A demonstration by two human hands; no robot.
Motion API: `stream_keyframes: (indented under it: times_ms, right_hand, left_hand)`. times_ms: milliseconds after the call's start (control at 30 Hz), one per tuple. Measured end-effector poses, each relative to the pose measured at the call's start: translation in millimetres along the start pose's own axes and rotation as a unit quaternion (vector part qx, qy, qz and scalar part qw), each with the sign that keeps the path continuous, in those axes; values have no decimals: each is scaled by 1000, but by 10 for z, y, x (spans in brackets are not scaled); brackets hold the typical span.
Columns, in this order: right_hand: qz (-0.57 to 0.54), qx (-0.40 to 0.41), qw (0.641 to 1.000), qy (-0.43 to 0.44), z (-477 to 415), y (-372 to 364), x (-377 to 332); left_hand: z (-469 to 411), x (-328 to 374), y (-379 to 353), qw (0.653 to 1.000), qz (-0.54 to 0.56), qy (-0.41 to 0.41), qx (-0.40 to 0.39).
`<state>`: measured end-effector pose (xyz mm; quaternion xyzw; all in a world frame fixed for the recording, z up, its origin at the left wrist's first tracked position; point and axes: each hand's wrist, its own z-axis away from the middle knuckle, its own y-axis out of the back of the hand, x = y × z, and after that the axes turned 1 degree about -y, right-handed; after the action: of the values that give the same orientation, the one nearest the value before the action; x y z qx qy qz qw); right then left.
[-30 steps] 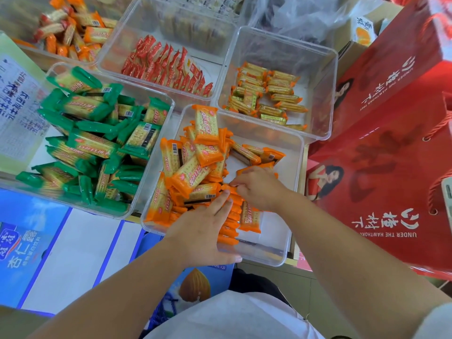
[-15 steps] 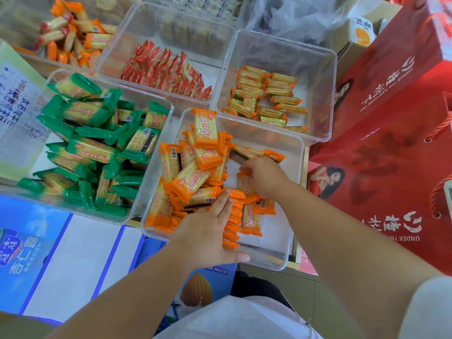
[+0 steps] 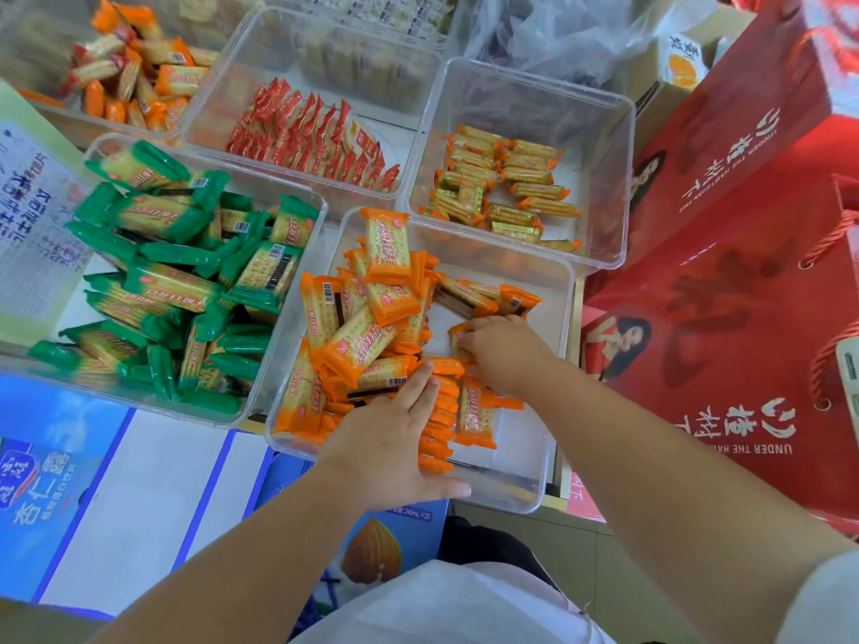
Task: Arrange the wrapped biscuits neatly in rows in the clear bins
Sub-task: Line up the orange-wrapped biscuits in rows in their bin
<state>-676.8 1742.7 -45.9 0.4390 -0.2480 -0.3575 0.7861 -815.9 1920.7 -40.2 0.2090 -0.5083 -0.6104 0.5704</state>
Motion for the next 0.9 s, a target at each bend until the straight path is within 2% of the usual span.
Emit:
stream_keyframes:
  times_ms: [233, 367, 467, 600, 700, 767, 867, 900]
  right_hand:
    - [-48, 93, 992, -64, 90, 92, 101]
    - [-119, 129, 981, -86, 79, 94, 103]
    - [-245, 126, 958, -81, 50, 101, 36]
    - [-260, 72, 962, -31, 18, 85, -174]
    - [-286, 80, 954, -40, -5, 15, -206]
    - [-347, 72, 933, -58, 15, -2, -155]
    - [-478, 27, 872, -101, 55, 31, -36]
    - [-485, 20, 868, -105, 55, 33, -1]
  left_hand:
    - [-10, -12, -32, 1000, 5, 0, 0]
    - [-20, -26, -61, 1000, 6, -1, 6]
    - [-27, -37, -79, 1000, 9, -1, 10]
    - [-33, -51, -92, 1000, 12, -3, 9]
    - [-32, -52, -92, 1000, 12, -4, 9]
    - [-33, -50, -83, 1000, 13, -5, 7]
    - [-34, -48, -70, 1000, 13, -5, 3]
    - [-32, -47, -68, 1000, 13, -6, 2]
